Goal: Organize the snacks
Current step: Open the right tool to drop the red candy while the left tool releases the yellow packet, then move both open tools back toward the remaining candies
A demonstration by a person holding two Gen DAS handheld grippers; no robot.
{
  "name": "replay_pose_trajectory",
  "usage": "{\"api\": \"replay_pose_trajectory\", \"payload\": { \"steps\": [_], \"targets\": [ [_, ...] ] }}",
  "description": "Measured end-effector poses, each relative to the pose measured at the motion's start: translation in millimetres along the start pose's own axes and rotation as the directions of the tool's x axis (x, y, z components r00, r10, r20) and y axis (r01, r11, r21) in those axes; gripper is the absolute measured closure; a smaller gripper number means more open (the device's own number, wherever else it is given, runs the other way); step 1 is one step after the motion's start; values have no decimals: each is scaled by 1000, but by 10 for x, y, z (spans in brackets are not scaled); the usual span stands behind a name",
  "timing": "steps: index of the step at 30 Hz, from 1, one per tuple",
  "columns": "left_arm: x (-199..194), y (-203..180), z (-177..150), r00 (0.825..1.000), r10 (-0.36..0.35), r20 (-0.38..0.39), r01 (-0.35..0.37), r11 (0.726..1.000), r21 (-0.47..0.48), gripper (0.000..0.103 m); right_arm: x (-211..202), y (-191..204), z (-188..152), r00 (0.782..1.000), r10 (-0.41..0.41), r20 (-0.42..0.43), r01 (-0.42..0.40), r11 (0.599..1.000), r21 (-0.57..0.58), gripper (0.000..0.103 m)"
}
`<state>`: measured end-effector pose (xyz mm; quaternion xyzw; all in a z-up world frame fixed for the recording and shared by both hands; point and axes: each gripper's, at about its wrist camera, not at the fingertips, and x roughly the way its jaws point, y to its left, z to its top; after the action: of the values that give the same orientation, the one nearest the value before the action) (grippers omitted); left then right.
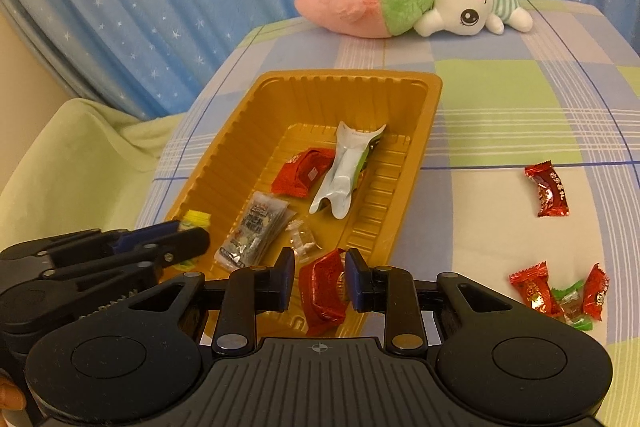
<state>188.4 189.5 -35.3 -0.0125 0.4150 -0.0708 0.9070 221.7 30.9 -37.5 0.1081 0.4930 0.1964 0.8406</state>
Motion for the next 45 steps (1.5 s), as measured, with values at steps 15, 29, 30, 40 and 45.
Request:
{"api": "replay_pose_trajectory", "payload": {
  "steps": [15, 29, 30, 40, 45],
  "targets": [
    [58, -30, -37, 999, -3, -33, 3, 1000, -18, 79, -158, -62, -35, 999, 21, 41, -21, 1000, 12, 51],
    [-503, 32, -333, 997, 76, -20, -78, 992, -96, 73, -406, -57, -306, 997, 77, 24, -76, 997, -31, 41],
    [-544, 8, -363, 996, 83, -20, -85, 991, -103, 73, -438, -61, -338, 996, 84, 22, -83, 996, -38, 41],
    [-925, -328, -721, 991, 129, -29, -132, 977, -166, 72, -812, -171, -644, 992, 126, -3, -125, 986, -109, 41],
    [-1050, -572, -896, 991, 127, -37, -132, 975, -176, 71, -1008, -315, -803, 992, 125, -9, -125, 985, -122, 41]
  ]
}}
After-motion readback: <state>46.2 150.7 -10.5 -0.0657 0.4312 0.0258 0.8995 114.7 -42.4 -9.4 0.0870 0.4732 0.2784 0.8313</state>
